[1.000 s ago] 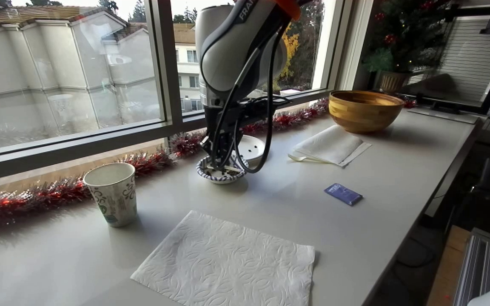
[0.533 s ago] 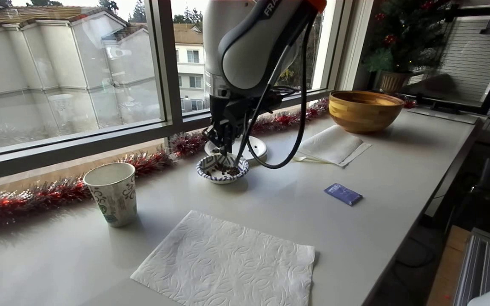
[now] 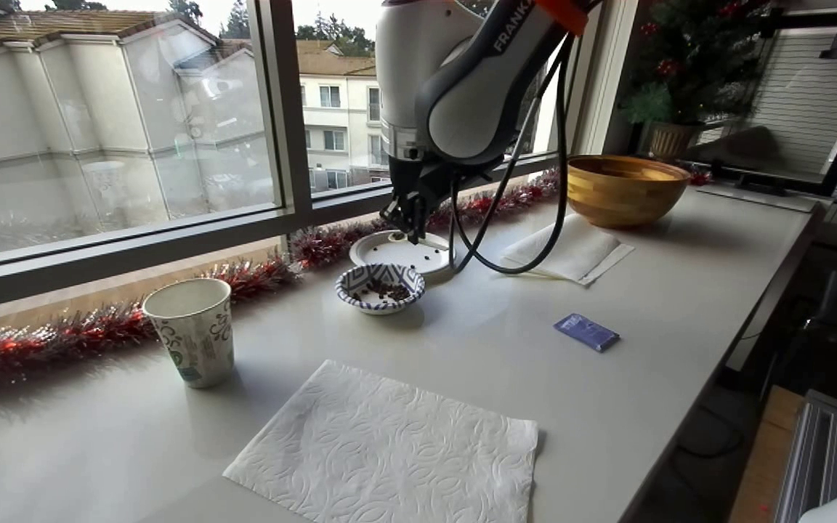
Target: Use the white spoon on the plate to get some contents from the bowl and put them on the white plate.
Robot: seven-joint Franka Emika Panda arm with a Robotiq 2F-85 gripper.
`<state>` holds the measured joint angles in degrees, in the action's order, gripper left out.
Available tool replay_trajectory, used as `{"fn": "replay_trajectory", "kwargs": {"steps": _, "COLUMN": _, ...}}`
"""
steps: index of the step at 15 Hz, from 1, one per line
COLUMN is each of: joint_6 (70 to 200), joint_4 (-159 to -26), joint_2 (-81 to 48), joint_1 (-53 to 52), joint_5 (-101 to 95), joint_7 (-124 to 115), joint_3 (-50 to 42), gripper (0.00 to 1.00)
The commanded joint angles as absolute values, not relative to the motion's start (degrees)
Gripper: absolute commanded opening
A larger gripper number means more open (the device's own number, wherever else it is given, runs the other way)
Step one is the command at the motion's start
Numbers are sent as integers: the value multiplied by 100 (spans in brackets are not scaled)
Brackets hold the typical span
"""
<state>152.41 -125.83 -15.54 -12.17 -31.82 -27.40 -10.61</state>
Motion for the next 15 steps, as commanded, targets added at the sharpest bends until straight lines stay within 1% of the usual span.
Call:
{"fn": "replay_trajectory", "kwargs": {"steps": 1, "joint_6": 14782, "joint_4": -12206, "joint_2": -1827, "joint_1": -1333, "joint_5": -3983, "joint_7": -3295, "joint_3": -1275, "gripper": 3}}
{"fn": "replay_trajectory", "kwargs": {"steps": 4, "joint_6": 13985, "joint_4": -11989, "joint_2": -2031, "joint_1": -1389, "joint_5": -4660, "joint_7": -3673, "joint_3": -1255, "gripper": 3}}
{"fn": "replay_trajectory", "kwargs": {"steps": 7, "joint_6": 13349, "joint_4": -11851, "joint_2": -2219, "joint_1": -1339, "joint_5": -4993, "joint_7": -3697, "joint_3": -990, "gripper": 3}}
{"fn": "replay_trajectory", "kwargs": {"steps": 15, "joint_6": 12557, "joint_4": -11469, "joint_2": -2632, "joint_1": -1361, "joint_5": -5908, "joint_7": -3648, "joint_3": -493, "gripper": 3}}
